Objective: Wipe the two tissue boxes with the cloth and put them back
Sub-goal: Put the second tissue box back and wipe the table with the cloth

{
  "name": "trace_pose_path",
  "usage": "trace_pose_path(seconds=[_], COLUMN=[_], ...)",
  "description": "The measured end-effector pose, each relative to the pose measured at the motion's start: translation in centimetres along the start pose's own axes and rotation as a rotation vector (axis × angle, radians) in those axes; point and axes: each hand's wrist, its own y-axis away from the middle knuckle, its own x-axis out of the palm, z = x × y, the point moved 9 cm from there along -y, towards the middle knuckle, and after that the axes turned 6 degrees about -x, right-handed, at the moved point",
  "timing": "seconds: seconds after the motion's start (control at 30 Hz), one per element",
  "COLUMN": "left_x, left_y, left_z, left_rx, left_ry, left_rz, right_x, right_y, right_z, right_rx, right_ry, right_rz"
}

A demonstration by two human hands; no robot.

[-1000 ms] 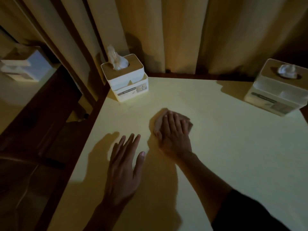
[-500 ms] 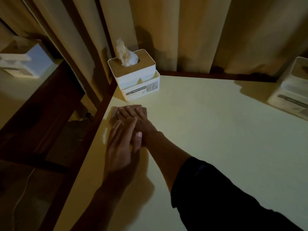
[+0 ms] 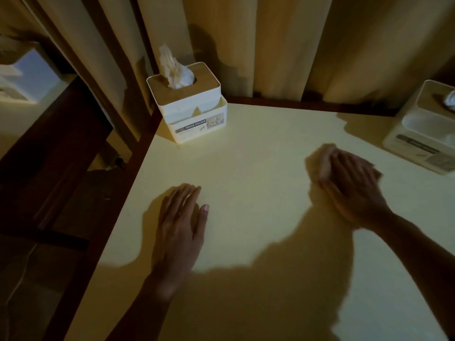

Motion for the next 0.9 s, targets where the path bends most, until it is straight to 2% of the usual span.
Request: trace_pose_path(seconds=[0.1, 0.2, 0.27, 0.37, 0.47, 0.57, 0.73, 0.83, 0.9], left_x=[-0.4, -0.6, -0.5, -0.6, -0.7, -0.8, -0.7, -0.6, -1.0], left_y=[0.2, 0.0, 0.0, 0.1, 0.1, 0.0, -0.4, -0.1, -0.4], left_z=[-0.7, -0.9, -0.7, -0.8, -0.8, -0.7, -1.0, -0.9, -0.9], left_rx=[0.016, 0.011, 0.007, 0.016, -0.001, 0.008, 0.040, 0.029, 0.003], left_ry=[-0.022, -0.001, 0.007, 0.017, 0.074, 0.044, 0.038, 0.062, 0.109], left_rz=[-0.023, -0.022, -0.030, -0.029, 0.000, -0.017, -0.054, 0.005, 0.044], right_x=[0.3, 1.6, 2.4, 3.3, 3.6, 3.1, -0.3, -0.7, 0.1], right_y=[5.3, 8.0, 8.6, 9.5, 11.2, 12.7, 19.0, 21.1, 21.4], right_z=[-0.1, 5.8, 13.1, 25.2, 30.3, 25.9, 12.2, 10.5, 12.8], right_rx=[0.126, 0.184, 0.080, -0.197, -0.382, -0.372, -0.098, 0.025, -0.052], right_ry=[0.065, 0.058, -0.010, -0.048, -0.050, -0.023, 0.077, 0.134, 0.162], right_rz=[-0.081, -0.142, -0.190, -0.191, -0.157, -0.174, -0.213, -0.201, -0.203])
